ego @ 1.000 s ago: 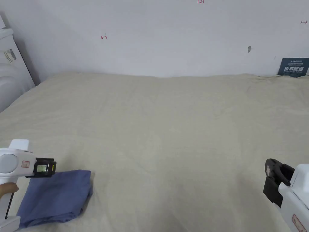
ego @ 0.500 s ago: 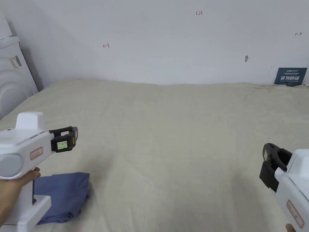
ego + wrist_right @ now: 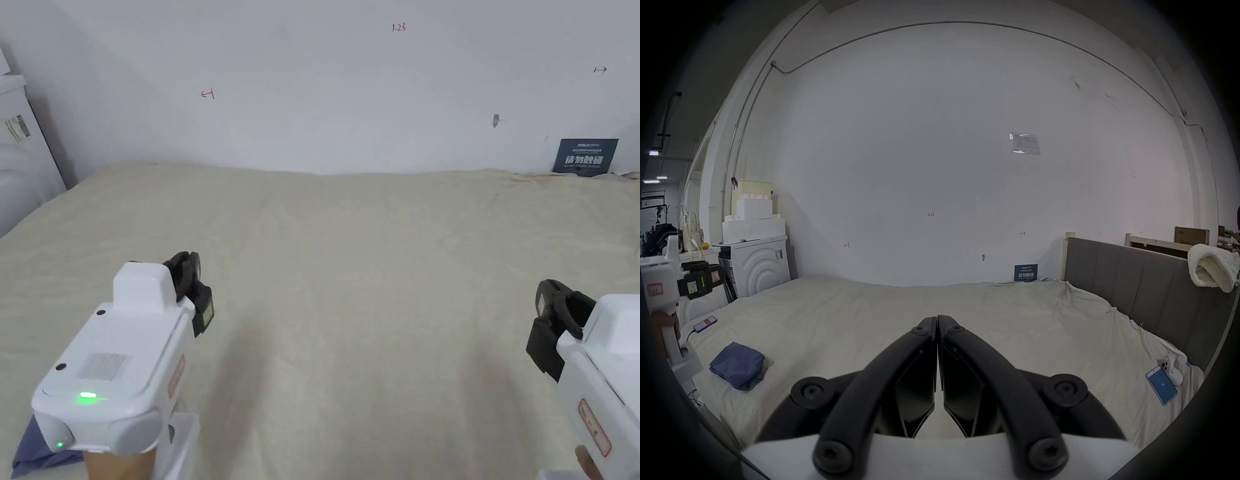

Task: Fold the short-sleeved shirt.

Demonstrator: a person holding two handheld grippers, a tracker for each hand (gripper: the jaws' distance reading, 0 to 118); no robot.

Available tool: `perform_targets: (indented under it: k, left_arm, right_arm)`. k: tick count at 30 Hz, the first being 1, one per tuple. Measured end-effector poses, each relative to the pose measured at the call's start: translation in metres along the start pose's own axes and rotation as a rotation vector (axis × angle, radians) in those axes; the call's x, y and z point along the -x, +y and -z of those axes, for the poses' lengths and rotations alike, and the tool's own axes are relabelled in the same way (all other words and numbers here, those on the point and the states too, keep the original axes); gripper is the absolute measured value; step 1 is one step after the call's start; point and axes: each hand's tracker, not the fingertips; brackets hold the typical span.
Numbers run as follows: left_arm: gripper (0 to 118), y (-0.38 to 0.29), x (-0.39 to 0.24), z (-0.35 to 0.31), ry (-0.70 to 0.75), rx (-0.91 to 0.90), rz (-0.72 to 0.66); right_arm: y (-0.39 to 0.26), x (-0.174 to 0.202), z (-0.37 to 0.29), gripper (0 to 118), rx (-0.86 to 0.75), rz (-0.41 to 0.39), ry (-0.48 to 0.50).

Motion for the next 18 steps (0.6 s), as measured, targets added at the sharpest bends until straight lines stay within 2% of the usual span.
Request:
perform_targets:
  k: [4, 18]
  left_arm:
    - [0, -0.008, -0.022, -0.006, 0.004, -0.053, 0.013]
    - [0, -0.026, -0.065, -0.008, -0.026, -0.086, -0.02]
  right_arm:
    - [-0.002, 0.001, -0.001, 1, -0.004, -0.008, -0.018]
    - [-0.012, -0.004, 0.001, 1, -0.051, -0.031, -0.101]
